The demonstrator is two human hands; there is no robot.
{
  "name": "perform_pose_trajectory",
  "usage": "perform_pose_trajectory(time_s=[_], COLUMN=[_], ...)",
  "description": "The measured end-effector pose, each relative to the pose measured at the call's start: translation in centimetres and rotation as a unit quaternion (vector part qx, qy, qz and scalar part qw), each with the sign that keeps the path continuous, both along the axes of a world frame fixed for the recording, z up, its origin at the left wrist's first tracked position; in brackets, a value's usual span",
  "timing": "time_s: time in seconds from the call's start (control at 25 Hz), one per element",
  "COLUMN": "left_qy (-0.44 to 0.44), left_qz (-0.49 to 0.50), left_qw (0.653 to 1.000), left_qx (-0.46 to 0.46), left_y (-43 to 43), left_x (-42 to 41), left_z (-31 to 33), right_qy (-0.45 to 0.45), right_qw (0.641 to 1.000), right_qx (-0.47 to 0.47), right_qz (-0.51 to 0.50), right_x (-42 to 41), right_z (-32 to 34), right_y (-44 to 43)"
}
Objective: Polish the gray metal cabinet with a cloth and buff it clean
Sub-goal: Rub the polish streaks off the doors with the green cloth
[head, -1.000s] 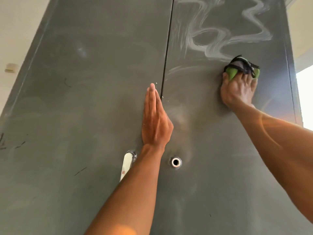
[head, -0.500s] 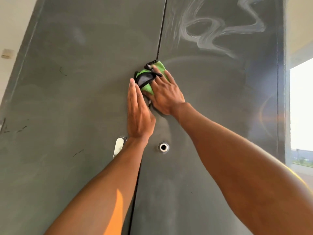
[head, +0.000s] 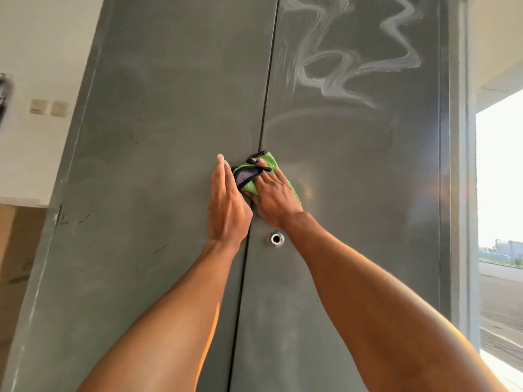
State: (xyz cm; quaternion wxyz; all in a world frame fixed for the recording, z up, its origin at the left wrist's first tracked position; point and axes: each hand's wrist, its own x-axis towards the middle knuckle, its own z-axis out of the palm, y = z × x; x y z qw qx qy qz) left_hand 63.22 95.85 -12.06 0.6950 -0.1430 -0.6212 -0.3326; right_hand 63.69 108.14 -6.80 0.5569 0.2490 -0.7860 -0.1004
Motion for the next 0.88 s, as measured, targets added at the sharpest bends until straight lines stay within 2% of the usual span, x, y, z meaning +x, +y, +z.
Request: perform_pose_trajectory(time_s=[0.16, 0.28, 0.4, 0.44, 0.48, 0.52, 0.6, 0.64, 0.68, 0.8, 0.84, 0.88], left_qy=[-0.038, -0.111, -0.119, -0.119, -0.124, -0.129, -0.151, -0.175, -0.203, -0.26, -0.257, -0.251], left_qz=[-0.017, -0.057, -0.068, -0.078, -0.09, -0.105, -0.17, -0.209, -0.241, -0.3, -0.315, -0.323], left_qw=[0.999, 0.992, 0.99, 0.989, 0.988, 0.986, 0.973, 0.962, 0.948, 0.912, 0.906, 0.904], left_qx=[-0.004, -0.007, -0.028, -0.03, -0.028, -0.026, -0.025, -0.028, -0.039, -0.105, -0.119, -0.127], left_y=[-0.9, -1.1, -0.9, -0.8, -0.9, -0.9, -0.7, -0.6, -0.4, 1.2, 1.9, 2.5], left_x=[1.8, 3.4, 5.0, 5.4, 5.7, 5.9, 6.3, 6.4, 6.6, 7.9, 8.5, 9.0], left_z=[-0.5, -0.8, -0.8, -0.7, -0.5, -0.5, -0.8, -0.9, -1.0, -1.6, -1.9, -2.1], right_qy=[-0.069, -0.157, -0.25, -0.28, -0.306, -0.328, -0.371, -0.39, -0.407, -0.446, -0.453, -0.449], right_qw=[0.997, 0.984, 0.941, 0.909, 0.86, 0.793, 0.635, 0.578, 0.538, 0.474, 0.471, 0.483], right_qx=[-0.024, -0.054, -0.193, -0.27, -0.354, -0.435, -0.564, -0.597, -0.611, -0.593, -0.587, -0.582], right_qz=[0.008, 0.071, 0.123, 0.148, 0.202, 0.272, 0.375, 0.397, 0.414, 0.474, 0.478, 0.476], right_x=[1.7, 3.5, 5.2, 5.6, 6.0, 6.3, 7.1, 7.6, 8.1, 10.5, 11.4, 12.3], right_z=[-2.2, -4.1, -5.3, -5.7, -6.1, -6.5, -6.6, -6.6, -6.6, -6.0, -5.8, -5.6], right_y=[-0.6, -0.3, 0.1, 0.3, 0.3, 0.5, 1.2, 1.7, 2.0, 2.6, 2.6, 2.7])
